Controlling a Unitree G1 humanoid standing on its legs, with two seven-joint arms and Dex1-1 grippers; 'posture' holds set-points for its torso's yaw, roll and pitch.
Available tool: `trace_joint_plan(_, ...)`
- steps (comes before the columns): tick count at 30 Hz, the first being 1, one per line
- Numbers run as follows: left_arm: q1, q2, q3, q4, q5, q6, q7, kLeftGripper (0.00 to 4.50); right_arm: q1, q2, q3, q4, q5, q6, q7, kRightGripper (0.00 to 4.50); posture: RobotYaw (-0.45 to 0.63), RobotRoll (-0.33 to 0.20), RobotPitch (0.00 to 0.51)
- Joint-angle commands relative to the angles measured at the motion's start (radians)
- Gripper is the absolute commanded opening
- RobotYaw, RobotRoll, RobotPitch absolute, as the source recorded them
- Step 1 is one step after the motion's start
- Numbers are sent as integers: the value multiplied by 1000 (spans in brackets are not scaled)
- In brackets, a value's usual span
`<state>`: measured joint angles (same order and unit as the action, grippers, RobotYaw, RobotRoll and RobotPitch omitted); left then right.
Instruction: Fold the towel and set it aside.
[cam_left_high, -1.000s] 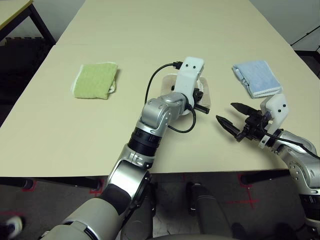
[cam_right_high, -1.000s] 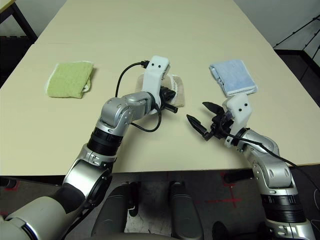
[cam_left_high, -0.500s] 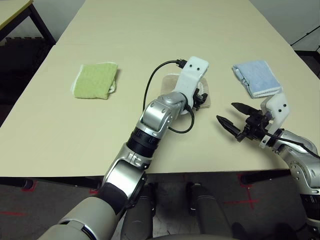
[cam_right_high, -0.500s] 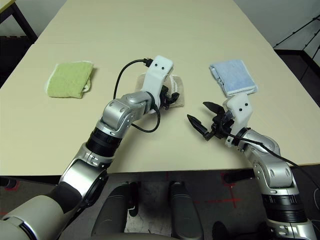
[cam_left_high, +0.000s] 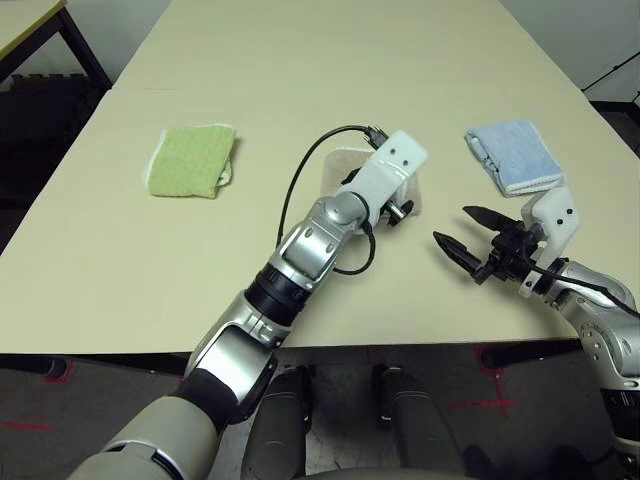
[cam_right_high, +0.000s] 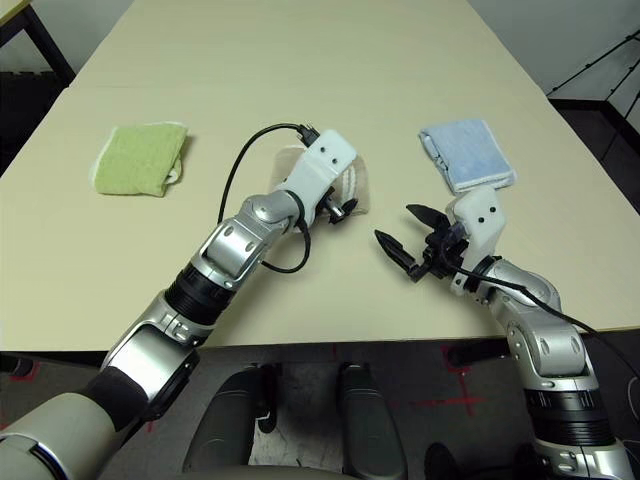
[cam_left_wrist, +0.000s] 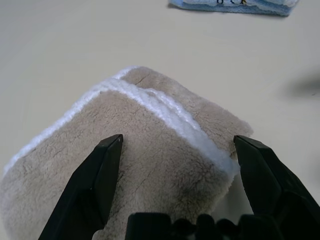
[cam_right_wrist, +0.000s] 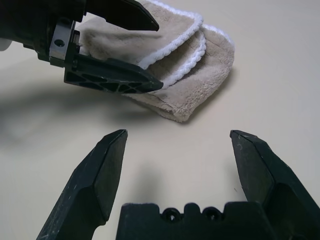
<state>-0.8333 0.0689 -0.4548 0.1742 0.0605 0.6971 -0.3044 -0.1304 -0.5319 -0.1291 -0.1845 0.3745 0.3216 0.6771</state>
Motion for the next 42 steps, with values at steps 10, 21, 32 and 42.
trace_joint_plan(10,42,2,-12,5,64,-28,-43,1211,17,26,-22,-38,48,17,-39,4500,-57,0,188)
trace_joint_plan(21,22,-44,18,-24,56,9,-55,30,22,27,-15,-31,37,5,-48,4500,-59,0,191)
trace_joint_plan(32,-51,-128,78,-45,34,74,-49,30,28,28,-12,-33,33,2,-53,4500,-65,0,191)
trace_joint_plan(42,-9,-119,64,-3,50,45,-45,30,34,25,-14,-36,28,4,-51,4500,-71,0,198)
